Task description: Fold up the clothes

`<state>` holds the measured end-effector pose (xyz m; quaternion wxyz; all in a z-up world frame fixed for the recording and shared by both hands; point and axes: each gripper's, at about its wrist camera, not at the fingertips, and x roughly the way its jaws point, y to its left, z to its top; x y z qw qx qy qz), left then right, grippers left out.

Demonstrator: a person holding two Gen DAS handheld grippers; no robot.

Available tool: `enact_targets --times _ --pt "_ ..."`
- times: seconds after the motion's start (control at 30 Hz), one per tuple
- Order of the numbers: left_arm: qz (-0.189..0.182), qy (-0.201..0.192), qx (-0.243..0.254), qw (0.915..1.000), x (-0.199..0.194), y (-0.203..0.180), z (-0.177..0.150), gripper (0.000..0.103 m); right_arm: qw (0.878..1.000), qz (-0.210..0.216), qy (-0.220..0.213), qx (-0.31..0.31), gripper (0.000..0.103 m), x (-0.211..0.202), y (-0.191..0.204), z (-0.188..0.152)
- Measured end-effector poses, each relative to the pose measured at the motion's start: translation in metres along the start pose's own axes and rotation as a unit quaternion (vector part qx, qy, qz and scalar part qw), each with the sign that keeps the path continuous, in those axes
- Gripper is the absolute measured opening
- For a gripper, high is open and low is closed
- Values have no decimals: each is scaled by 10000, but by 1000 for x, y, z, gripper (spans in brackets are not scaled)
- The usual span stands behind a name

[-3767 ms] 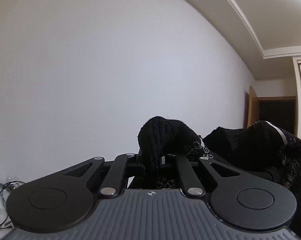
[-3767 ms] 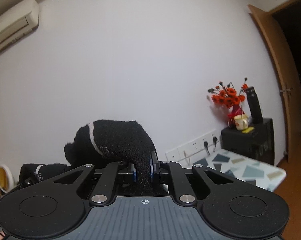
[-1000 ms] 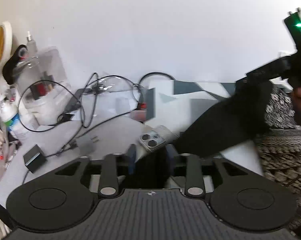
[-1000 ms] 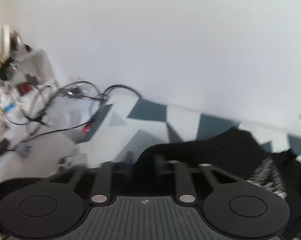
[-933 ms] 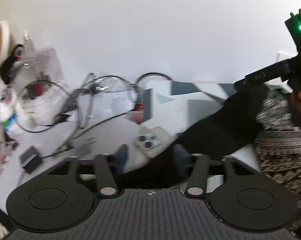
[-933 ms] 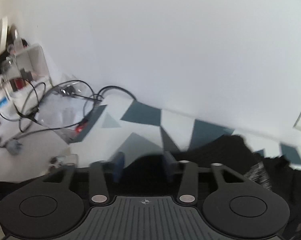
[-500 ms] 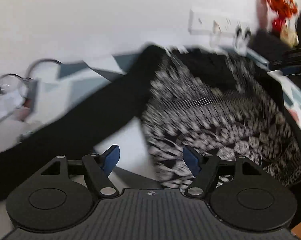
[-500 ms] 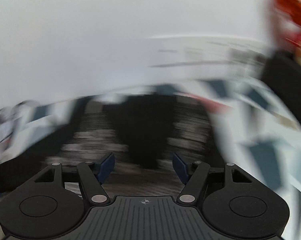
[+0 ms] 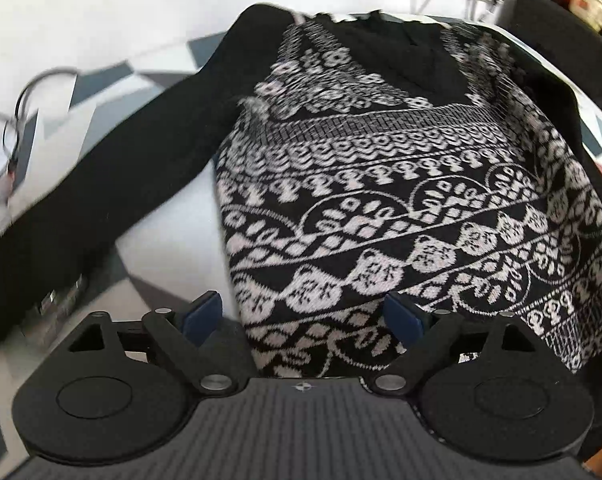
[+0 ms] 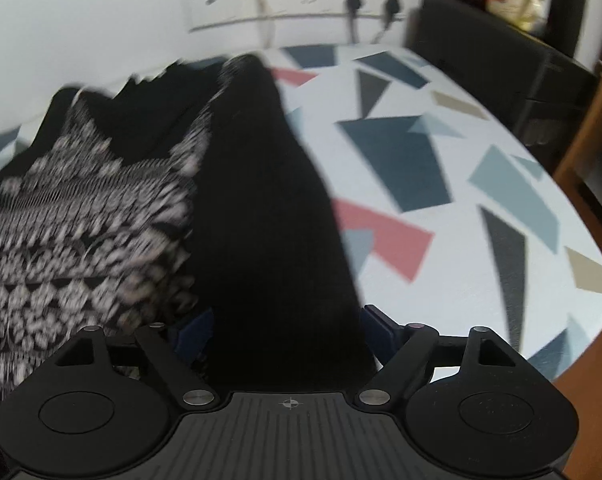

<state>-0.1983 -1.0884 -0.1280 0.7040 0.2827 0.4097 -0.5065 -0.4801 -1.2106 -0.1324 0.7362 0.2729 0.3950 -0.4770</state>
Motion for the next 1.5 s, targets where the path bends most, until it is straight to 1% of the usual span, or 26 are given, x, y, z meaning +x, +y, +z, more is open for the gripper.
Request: enact_targets --times 0.07,0.1,0.13,0.17,0.2,0.23,0.3,0.37,0.47,0.57,0.67,0.73,0.83,0.87,0.93,1.03,1.07,1.13,1.2,1.3,1.33,1.37,1.4,1.43,1.47,1.5 --pt "-31 -36 -48 10000 0 4 -4 92 9999 -27 108 -47 74 3 6 -1" --pt "-30 -59 -35 10000 0 5 -5 92 9999 -10 107 119 72 3 -2 1" --pt "-26 -73 -39 10000 -1 5 -6 92 9995 8 105 286 59 2 -10 4" --pt "-17 -82 -54 10000 -1 5 -6 92 9989 26 104 452 36 1 -18 6" --pt "-4 -92 -70 9999 -1 4 -7 92 9980 43 102 618 17 1 -25 8" --pt "9 -102 -87 9999 -1 4 -7 92 9969 61 101 784 10 0 -33 11" --pt "48 -111 -155 9998 -2 3 -8 92 9940 62 96 1086 10 0 -49 16" --pt "126 -101 -248 9996 -2 2 -8 92 9919 -75 68 1265 9 4 -65 25" --pt "264 -69 -412 9988 -2 0 -9 93 9874 -281 -88 1554 9 10 -90 45" --pt "446 2 -701 9965 -1 -2 -8 93 9757 -424 -523 2086 8 11 -120 71" --pt "732 95 -1140 9907 1 -8 -9 94 9572 -361 -1082 2659 9 17 -156 103" --pt "950 163 -1342 9863 2 -14 -8 94 9527 -248 -1351 2712 9 26 -166 128" --pt "1284 265 -1454 9806 2 -25 -3 94 9442 -79 -1751 2788 9 41 -182 167" --pt "1388 294 -1478 9788 2 -29 -1 93 9433 -21 -1889 2731 9 45 -182 181" --pt "1550 327 -1523 9756 1 -37 5 93 9473 115 -2177 2348 9 52 -163 210" --pt "1705 324 -1573 9722 0 -49 12 93 9542 739 -2437 1572 9 62 -115 246" --pt "1756 325 -1569 9713 -1 -53 13 93 9569 1030 -2407 1258 9 67 -96 253" --pt "1848 332 -1552 9699 -2 -59 16 93 9600 1725 -2121 609 10 79 -56 259" --pt "1902 325 -1547 9689 -2 -63 15 93 9590 2371 -1549 18 10 96 -18 254" --pt "1901 261 -1590 9684 -5 -63 13 93 9580 2698 -588 -775 16 120 21 236" --pt "1867 229 -1618 9687 -7 -62 12 93 9572 2695 -342 -997 19 126 30 229" --pt "1803 174 -1648 9696 -11 -60 11 93 9600 2560 -312 -1094 24 124 30 221" --pt "1725 98 -1673 9706 -14 -58 10 93 9610 2506 -426 -1084 28 117 25 213" --pt "1668 31 -1675 9717 -18 -57 9 93 9608 2506 -534 -1059 41 108 17 206" --pt "1630 -26 -1655 9726 -20 -55 8 93 9604 2506 -642 -1034 61 98 9 199" --pt "1598 -76 -1625 9737 -22 -53 6 93 9606 2483 -730 -1014 67 89 0 192"
